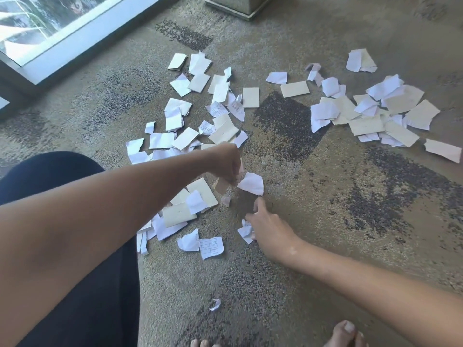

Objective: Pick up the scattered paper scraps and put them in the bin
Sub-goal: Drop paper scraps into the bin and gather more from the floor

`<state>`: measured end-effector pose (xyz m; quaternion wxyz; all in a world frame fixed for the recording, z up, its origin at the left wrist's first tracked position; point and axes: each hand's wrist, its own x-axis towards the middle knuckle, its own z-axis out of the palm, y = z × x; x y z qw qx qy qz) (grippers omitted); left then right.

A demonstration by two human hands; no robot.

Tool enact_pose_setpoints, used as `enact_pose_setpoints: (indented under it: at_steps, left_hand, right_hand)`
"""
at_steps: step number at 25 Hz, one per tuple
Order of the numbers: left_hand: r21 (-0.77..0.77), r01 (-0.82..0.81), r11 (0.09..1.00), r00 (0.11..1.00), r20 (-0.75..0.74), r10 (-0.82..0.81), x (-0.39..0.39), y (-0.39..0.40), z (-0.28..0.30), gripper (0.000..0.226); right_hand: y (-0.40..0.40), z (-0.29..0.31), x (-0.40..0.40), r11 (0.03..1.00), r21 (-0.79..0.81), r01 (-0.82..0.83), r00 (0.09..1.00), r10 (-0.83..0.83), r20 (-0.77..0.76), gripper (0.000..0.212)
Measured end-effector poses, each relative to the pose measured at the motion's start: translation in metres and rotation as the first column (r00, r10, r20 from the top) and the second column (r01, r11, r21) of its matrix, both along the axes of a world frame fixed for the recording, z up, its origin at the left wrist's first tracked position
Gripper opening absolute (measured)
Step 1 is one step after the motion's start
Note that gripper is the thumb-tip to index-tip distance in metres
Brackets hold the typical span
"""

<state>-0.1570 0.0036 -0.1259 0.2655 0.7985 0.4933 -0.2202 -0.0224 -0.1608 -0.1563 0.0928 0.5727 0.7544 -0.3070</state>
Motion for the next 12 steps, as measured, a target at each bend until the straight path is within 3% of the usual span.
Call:
enact_pose_setpoints:
  at_steps: [4,7,10,12]
  left_hand:
    - [0.029,-0.014,0.999,0.999,0.038,0.013,-0.007,0.005,0.009,0.025]
    - [0.043,-0.042,0.998,0.994,0.103,0.038,-0.008,0.004,0.012,0.023]
    - [0.036,-0.075,0.997,0.986,0.150,0.069,-0.007,0.005,0.018,0.023]
    - [0.018,-0.102,0.995,0.979,0.177,0.097,-0.009,0.008,0.022,0.021]
  right_hand:
    - [0.001,0.004,-0.002,0.999,-0.037,-0.036,0.999,0.037,0.028,0.031]
    - [0.004,0.011,-0.005,0.993,-0.037,-0.115,0.988,0.110,-0.108,0.030]
    - [0.008,0.015,-0.019,0.947,-0.099,-0.307,0.914,0.264,-0.308,0.042]
    - [0.012,0.010,-0.038,0.873,0.008,-0.487,0.831,0.466,-0.305,0.061]
